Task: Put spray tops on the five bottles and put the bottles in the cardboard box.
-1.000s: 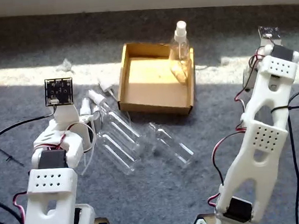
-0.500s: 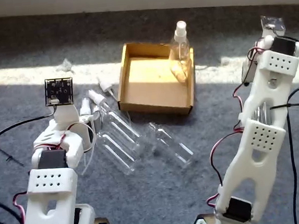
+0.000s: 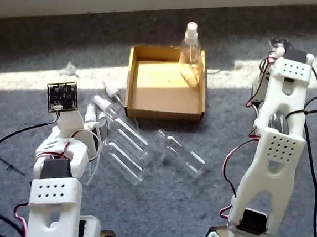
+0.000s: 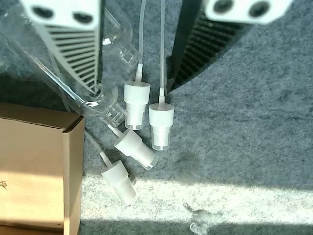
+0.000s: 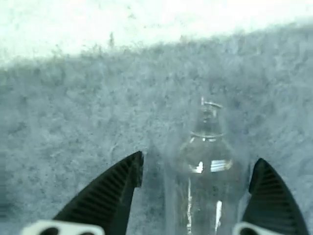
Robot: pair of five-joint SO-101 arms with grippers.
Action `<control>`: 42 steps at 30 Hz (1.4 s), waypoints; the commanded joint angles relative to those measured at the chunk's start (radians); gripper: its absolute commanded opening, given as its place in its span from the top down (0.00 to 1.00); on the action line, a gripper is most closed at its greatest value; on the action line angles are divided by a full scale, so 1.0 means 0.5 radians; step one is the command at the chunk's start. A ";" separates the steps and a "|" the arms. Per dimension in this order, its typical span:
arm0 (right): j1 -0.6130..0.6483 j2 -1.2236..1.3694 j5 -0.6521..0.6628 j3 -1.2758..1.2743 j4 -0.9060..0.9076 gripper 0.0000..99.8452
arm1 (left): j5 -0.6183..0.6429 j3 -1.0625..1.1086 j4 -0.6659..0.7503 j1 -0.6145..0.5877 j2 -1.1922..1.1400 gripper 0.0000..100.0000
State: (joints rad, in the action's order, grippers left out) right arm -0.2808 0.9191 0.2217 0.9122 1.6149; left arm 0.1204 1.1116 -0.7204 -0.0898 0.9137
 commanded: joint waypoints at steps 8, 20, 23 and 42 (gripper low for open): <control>-0.002 -0.026 0.018 0.017 -0.180 0.69 | -0.012 -0.008 0.040 -0.005 -0.005 0.80; 0.002 -0.014 0.018 0.005 -0.207 0.69 | -0.012 -0.008 0.040 -0.005 -0.005 0.80; 0.002 -0.014 0.012 0.005 -0.207 0.74 | -0.012 -0.008 0.040 -0.005 -0.005 0.80; 0.023 -0.075 0.009 0.241 0.035 0.91 | -0.012 -0.008 0.040 -0.005 -0.005 0.80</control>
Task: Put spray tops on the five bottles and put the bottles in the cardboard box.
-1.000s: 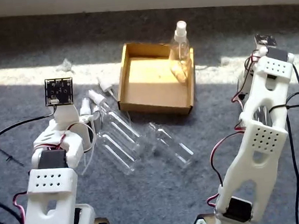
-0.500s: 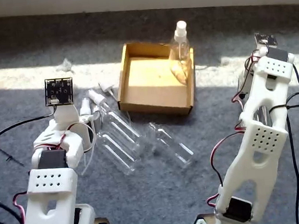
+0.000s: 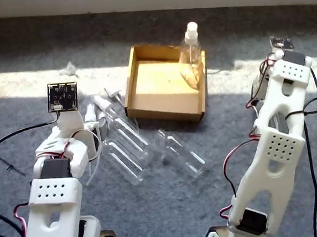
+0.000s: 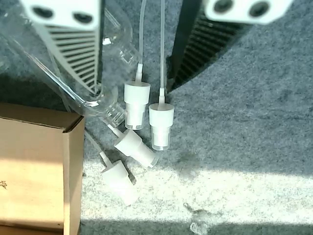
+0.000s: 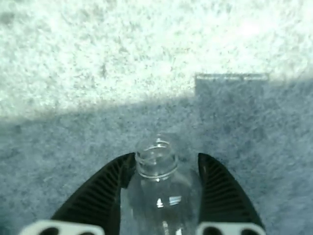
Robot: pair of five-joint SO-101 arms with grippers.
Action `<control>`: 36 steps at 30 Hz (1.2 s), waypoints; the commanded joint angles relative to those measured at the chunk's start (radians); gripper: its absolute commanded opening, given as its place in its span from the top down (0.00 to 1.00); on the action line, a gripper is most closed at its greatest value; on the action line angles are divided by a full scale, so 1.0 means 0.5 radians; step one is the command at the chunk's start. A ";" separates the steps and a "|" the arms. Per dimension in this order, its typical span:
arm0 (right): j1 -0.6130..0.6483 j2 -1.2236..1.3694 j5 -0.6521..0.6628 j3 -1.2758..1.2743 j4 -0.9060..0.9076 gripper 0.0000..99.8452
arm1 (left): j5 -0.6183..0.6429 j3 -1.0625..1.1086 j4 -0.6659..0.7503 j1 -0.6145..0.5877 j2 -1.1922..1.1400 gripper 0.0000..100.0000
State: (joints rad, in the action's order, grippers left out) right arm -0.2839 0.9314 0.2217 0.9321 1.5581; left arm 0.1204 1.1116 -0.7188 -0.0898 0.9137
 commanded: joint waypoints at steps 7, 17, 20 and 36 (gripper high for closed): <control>0.035 -0.186 0.009 0.806 0.416 0.91 | -0.012 -0.008 0.037 -0.005 -0.005 0.80; -0.066 -0.180 -0.074 1.250 0.419 0.91 | -0.012 -0.008 0.037 -0.005 -0.005 0.80; -0.057 -0.195 -0.018 0.876 0.416 0.89 | -0.012 -0.008 0.037 -0.005 -0.005 0.80; 0.041 -0.176 -0.021 0.348 0.146 0.73 | -0.012 -0.008 0.037 -0.005 -0.005 0.80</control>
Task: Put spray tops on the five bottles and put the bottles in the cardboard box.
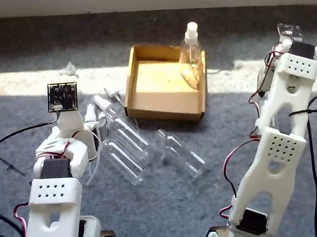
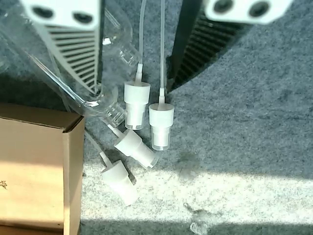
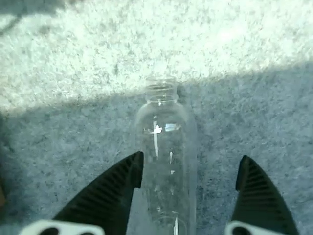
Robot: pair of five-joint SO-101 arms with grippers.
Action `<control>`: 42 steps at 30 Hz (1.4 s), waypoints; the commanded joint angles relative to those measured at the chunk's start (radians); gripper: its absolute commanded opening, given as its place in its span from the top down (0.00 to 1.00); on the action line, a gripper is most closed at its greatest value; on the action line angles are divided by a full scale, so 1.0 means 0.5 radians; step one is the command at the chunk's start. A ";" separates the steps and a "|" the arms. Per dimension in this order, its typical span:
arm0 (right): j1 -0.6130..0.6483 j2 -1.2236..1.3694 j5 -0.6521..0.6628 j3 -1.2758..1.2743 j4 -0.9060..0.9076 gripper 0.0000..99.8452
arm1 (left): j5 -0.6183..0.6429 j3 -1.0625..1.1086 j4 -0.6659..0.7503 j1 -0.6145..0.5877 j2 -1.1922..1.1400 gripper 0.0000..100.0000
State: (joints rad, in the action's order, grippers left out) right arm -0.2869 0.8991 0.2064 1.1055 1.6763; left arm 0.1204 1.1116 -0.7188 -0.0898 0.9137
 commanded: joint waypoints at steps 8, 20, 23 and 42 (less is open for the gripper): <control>0.127 0.081 0.009 -0.066 -0.121 0.73 | -0.012 -0.008 0.037 -0.005 -0.005 0.80; 0.100 0.149 0.009 -0.063 -0.192 0.73 | -0.012 -0.008 0.037 -0.005 -0.005 0.80; 0.100 0.149 0.009 -0.075 -0.287 0.73 | -0.012 -0.008 0.037 -0.005 -0.005 0.80; 0.103 0.229 0.009 -0.075 -0.330 0.78 | -0.012 -0.008 0.037 -0.005 -0.005 0.80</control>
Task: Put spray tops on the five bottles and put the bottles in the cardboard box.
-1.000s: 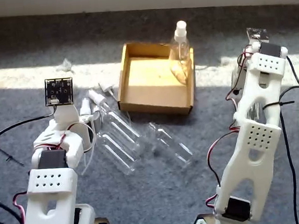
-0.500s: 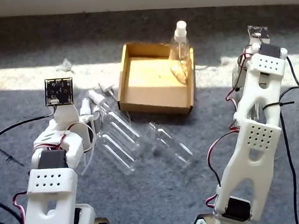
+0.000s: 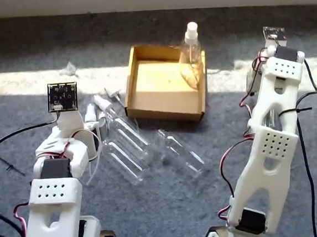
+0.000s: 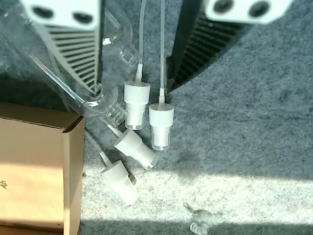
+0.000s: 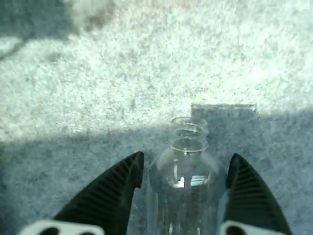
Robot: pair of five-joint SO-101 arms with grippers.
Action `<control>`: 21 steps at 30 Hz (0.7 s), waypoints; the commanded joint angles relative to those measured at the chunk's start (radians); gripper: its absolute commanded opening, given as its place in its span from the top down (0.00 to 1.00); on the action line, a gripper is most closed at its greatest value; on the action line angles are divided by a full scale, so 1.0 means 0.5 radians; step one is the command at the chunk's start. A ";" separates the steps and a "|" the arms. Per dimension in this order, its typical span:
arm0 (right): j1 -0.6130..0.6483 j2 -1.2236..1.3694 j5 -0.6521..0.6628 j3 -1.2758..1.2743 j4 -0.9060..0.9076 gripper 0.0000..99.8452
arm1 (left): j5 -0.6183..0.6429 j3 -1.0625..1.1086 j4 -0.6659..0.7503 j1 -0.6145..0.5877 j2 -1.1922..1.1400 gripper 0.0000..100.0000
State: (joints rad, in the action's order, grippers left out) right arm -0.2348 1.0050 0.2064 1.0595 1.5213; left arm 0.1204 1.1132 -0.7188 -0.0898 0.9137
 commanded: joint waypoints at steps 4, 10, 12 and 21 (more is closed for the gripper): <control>-0.005 0.170 0.009 0.026 -0.017 0.78 | -0.012 -0.011 0.037 -0.005 -0.005 0.80; -0.005 0.201 0.009 0.041 -0.005 0.79 | -0.012 -0.011 0.037 -0.005 -0.005 0.80; -0.005 0.201 0.009 0.121 0.032 0.82 | -0.012 -0.011 0.037 -0.005 -0.005 0.80; 0.008 0.201 0.012 1.005 0.493 0.94 | -0.012 -0.011 0.037 -0.005 -0.005 0.80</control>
State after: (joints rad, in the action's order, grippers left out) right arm -0.2286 1.1308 0.2064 1.3571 1.7100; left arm 0.1204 1.1132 -0.7188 -0.0898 0.9137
